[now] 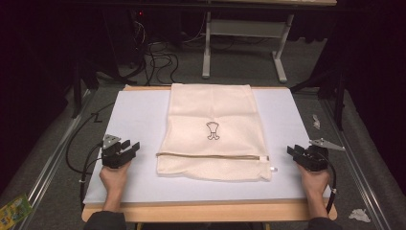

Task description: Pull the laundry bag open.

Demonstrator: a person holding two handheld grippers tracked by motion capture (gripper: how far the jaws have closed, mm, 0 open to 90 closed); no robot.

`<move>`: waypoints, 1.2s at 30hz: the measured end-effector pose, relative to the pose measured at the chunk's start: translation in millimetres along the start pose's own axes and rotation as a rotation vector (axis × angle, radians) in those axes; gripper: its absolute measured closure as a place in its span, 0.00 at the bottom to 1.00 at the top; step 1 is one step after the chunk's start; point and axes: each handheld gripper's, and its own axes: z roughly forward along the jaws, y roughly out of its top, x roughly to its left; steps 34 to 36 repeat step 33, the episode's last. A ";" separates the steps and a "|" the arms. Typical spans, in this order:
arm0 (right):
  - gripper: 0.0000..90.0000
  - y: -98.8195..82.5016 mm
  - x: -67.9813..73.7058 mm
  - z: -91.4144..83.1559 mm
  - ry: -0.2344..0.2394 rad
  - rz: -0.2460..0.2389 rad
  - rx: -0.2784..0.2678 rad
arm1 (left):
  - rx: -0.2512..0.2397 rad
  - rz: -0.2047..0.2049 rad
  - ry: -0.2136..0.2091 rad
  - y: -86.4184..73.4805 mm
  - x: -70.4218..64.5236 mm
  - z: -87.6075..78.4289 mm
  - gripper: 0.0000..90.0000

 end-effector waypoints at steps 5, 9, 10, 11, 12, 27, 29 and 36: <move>0.66 -0.6 1.0 0.5 -0.008 -0.007 -0.006 | 0.000 0.009 0.011 -1.3 -1.1 3.6 0.60; 0.66 -1.1 2.8 1.4 -0.020 -0.030 -0.004 | 0.009 0.012 0.019 -2.1 -1.5 6.0 0.59; 0.65 -1.3 3.2 1.2 -0.023 -0.036 -0.005 | 0.006 0.011 0.019 -2.1 -1.4 5.8 0.59; 0.65 -1.5 4.1 0.7 -0.025 -0.029 -0.006 | 0.004 0.010 0.020 -2.2 -1.4 5.8 0.59; 0.65 -1.8 4.0 0.5 -0.025 -0.032 -0.009 | 0.006 0.010 0.020 -2.2 -1.3 5.9 0.59; 0.57 -4.3 12.9 1.2 -0.097 -0.095 -0.014 | -0.028 0.079 0.057 -6.2 -9.6 3.7 0.51; 0.57 -4.6 13.7 0.9 -0.102 -0.100 -0.016 | -0.029 0.084 0.055 -6.4 -10.0 3.3 0.51; 0.56 -4.6 13.3 1.2 -0.100 -0.099 -0.018 | -0.028 0.082 0.054 -6.4 -10.0 3.5 0.50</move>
